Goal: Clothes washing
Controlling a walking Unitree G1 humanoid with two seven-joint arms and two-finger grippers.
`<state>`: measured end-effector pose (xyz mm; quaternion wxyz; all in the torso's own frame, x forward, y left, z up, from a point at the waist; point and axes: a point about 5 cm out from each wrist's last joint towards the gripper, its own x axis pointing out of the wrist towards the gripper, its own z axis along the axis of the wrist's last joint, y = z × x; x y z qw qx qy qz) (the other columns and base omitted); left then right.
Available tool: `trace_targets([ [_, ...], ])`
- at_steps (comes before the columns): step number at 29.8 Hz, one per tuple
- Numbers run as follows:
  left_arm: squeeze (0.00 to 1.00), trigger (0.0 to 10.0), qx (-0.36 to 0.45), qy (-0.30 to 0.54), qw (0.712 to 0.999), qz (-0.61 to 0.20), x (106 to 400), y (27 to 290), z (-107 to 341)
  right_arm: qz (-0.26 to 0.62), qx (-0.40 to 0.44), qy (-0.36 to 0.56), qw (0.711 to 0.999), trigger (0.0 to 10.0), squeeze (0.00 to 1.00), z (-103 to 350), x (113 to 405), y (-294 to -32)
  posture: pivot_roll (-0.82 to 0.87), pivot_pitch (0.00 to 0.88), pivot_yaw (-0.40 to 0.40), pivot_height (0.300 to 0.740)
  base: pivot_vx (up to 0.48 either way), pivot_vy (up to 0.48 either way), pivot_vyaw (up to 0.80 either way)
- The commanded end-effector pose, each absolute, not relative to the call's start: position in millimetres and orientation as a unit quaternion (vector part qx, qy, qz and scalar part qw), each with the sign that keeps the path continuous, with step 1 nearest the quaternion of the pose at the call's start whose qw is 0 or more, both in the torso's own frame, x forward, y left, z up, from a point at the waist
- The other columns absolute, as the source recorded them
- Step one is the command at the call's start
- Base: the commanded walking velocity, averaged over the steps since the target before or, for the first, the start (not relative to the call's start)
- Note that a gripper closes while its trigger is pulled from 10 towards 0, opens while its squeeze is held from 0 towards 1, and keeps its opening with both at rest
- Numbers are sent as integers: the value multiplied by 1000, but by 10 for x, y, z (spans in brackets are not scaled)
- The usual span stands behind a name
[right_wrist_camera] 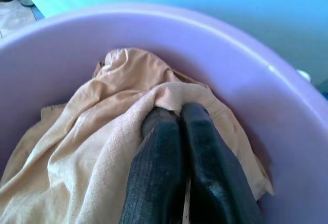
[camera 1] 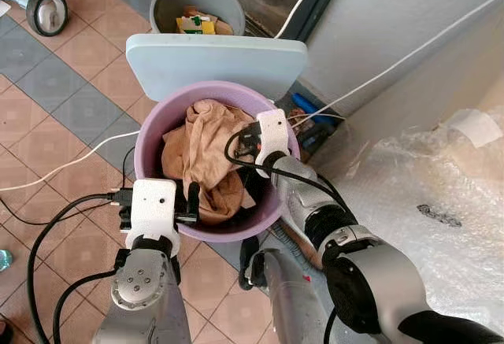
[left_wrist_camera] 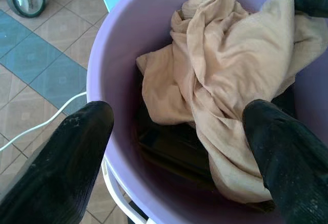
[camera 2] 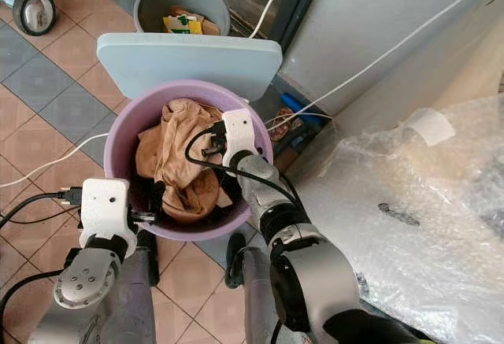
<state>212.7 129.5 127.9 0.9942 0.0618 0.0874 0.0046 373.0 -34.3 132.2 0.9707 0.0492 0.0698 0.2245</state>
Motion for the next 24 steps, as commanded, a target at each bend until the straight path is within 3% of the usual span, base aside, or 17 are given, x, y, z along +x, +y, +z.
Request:
trace_targets([
  [1,0,10000,58,99,993,1,2162,1291,1184,216,64,43,973,0,0,1447,3784,-421,173,229,-165,740,0,0,0],
  [7,0,10000,67,82,994,18,2396,1300,1144,188,64,-20,980,0,0,1706,3858,-775,137,140,-122,740,0,0,0],
  [10,0,10000,30,104,994,33,2450,1300,1082,177,39,-44,982,0,0,1697,3801,-946,117,99,-104,740,0,0,0],
  [11,0,10000,6,112,993,33,2534,1305,1046,189,-6,-51,981,0,0,1601,3694,-1089,86,45,-68,740,0,0,0],
  [14,0,10000,11,98,995,20,2642,1313,1057,198,-31,-61,978,0,0,1546,3564,-1241,59,0,-41,740,0,0,0],
  [20,0,10000,14,90,996,17,2754,1325,1047,185,-41,-84,978,0,0,1597,3443,-1348,36,0,-17,740,0,0,0],
  [24,0,10000,4,79,997,11,2865,1284,1061,99,-29,-116,988,0,0,1659,3306,-1471,21,0,6,740,0,0,0],
])
